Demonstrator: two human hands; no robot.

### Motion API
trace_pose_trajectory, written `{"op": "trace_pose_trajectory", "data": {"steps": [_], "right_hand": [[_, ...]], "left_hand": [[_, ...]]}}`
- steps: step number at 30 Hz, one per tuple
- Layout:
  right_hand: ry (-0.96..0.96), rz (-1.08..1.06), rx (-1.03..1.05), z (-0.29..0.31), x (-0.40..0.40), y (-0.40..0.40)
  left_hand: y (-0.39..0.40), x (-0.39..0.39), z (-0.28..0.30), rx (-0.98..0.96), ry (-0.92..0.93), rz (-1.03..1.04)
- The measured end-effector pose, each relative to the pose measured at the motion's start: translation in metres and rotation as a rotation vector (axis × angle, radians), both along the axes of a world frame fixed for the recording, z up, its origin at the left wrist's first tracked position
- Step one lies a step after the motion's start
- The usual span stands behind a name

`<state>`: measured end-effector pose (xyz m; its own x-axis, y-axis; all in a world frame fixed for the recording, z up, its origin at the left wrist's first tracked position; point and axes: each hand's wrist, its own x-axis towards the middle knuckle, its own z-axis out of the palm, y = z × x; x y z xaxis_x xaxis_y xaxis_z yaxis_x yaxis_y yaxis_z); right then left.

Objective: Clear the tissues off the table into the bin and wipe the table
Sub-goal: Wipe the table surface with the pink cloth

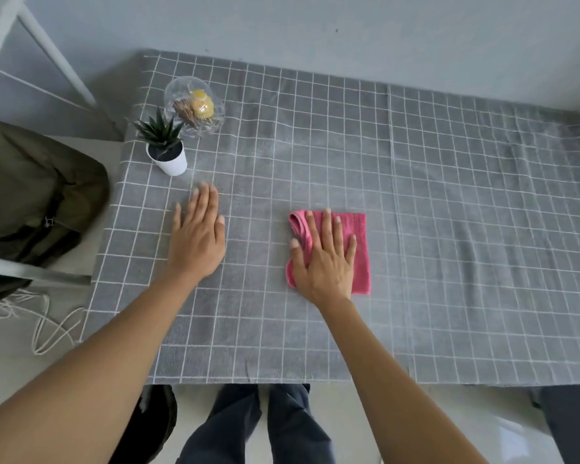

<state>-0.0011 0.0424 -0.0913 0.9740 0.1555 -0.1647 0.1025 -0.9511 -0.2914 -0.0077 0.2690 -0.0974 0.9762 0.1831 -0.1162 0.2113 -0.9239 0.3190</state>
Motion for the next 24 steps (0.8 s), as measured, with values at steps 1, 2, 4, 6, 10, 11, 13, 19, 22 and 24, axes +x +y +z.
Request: {"op": "trace_pose_trajectory", "data": {"steps": [1, 2, 4, 6, 10, 11, 13, 19, 22, 24], "right_hand": [[0.004, 0.015, -0.005, 0.001, -0.007, 0.001], [0.007, 0.028, -0.009, 0.001, -0.014, 0.002], [0.021, 0.053, -0.004, 0.004, -0.024, 0.003], [0.046, 0.07, 0.036, 0.009, -0.029, 0.0], [0.092, 0.07, 0.063, 0.022, -0.041, -0.029], [0.116, 0.072, 0.058, 0.024, -0.046, -0.039], [0.157, 0.097, 0.04, 0.027, -0.059, -0.058], [0.193, 0.196, -0.03, 0.033, -0.08, -0.09], [0.197, 0.212, -0.061, 0.037, -0.076, -0.095], [0.199, 0.218, -0.071, 0.038, -0.07, -0.098]], "left_hand": [[-0.007, -0.008, 0.001, -0.01, 0.0, -0.007], [-0.014, -0.017, 0.002, -0.02, 0.0, -0.012], [-0.028, -0.035, 0.004, -0.033, 0.011, -0.024], [-0.042, -0.052, 0.006, -0.047, 0.04, -0.031], [-0.065, -0.075, 0.012, -0.064, 0.139, -0.061], [-0.07, -0.079, 0.015, -0.065, 0.164, -0.077], [-0.08, -0.087, 0.021, -0.065, 0.207, -0.102], [-0.112, -0.101, 0.04, -0.047, 0.204, -0.175], [-0.132, -0.103, 0.048, -0.066, 0.136, -0.22], [-0.144, -0.103, 0.051, -0.039, 0.095, -0.263]]}}
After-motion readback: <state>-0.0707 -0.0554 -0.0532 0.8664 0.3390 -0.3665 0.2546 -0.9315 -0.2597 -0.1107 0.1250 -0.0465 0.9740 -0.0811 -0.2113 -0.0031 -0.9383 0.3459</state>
